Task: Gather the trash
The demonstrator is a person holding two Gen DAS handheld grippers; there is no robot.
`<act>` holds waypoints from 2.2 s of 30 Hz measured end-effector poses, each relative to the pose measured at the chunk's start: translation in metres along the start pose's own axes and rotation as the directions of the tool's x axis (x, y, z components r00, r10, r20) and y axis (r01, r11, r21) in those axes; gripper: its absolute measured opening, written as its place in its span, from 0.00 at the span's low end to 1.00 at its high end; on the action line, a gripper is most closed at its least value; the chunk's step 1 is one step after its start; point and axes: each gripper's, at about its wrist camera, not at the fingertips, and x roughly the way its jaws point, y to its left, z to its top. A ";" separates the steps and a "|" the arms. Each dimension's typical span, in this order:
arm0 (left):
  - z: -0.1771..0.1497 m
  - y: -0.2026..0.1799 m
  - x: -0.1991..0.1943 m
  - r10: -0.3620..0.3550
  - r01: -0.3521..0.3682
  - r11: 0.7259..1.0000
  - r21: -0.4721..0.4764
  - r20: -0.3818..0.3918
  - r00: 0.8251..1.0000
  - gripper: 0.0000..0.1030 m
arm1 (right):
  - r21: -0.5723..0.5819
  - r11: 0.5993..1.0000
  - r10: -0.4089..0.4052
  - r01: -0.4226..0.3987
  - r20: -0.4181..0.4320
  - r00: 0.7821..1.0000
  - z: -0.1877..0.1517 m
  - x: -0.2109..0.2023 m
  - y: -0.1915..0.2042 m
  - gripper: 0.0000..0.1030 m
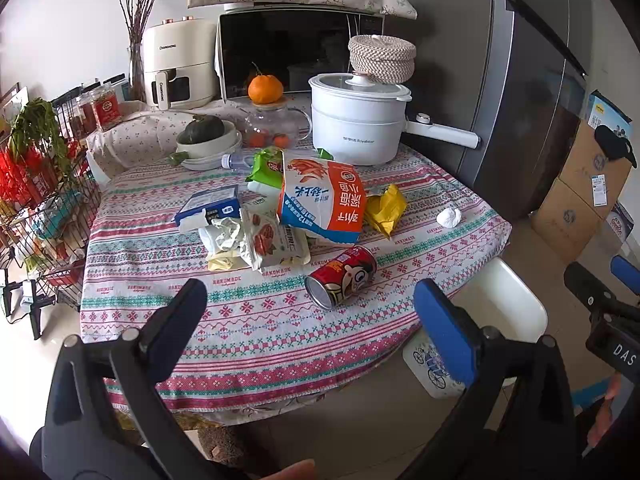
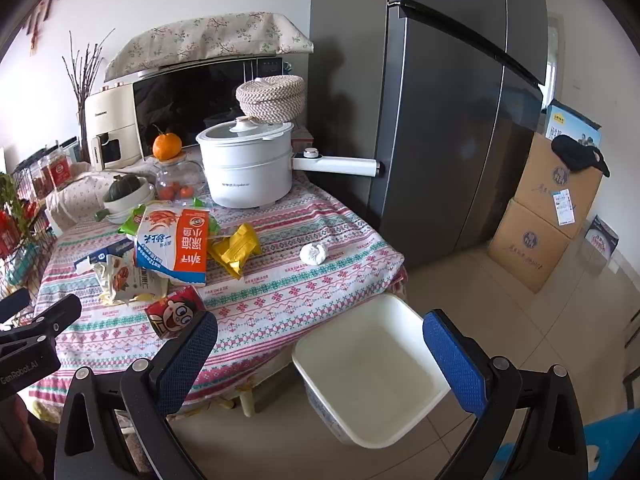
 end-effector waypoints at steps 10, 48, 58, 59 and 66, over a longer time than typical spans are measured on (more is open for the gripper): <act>0.000 0.000 0.000 -0.003 0.003 1.000 0.000 0.000 1.000 1.00 | 0.001 1.000 0.003 -0.003 -0.001 1.000 0.000 -0.002 0.001 1.00; 0.000 0.002 -0.001 -0.018 0.018 1.000 -0.008 0.003 1.000 1.00 | -0.004 1.000 0.001 -0.001 -0.014 1.000 -0.002 0.005 0.002 1.00; -0.001 0.003 0.001 -0.017 0.017 1.000 -0.011 -0.007 1.000 1.00 | 0.012 1.000 -0.006 0.006 -0.029 1.000 -0.002 0.008 -0.003 1.00; -0.001 0.003 0.002 -0.017 0.017 1.000 -0.011 -0.009 1.000 1.00 | 0.012 1.000 -0.006 0.007 -0.029 1.000 -0.003 0.008 -0.003 1.00; -0.002 0.002 0.002 -0.014 0.014 1.000 -0.009 -0.007 1.000 1.00 | 0.013 1.000 -0.005 0.005 -0.035 0.999 -0.003 0.009 -0.005 1.00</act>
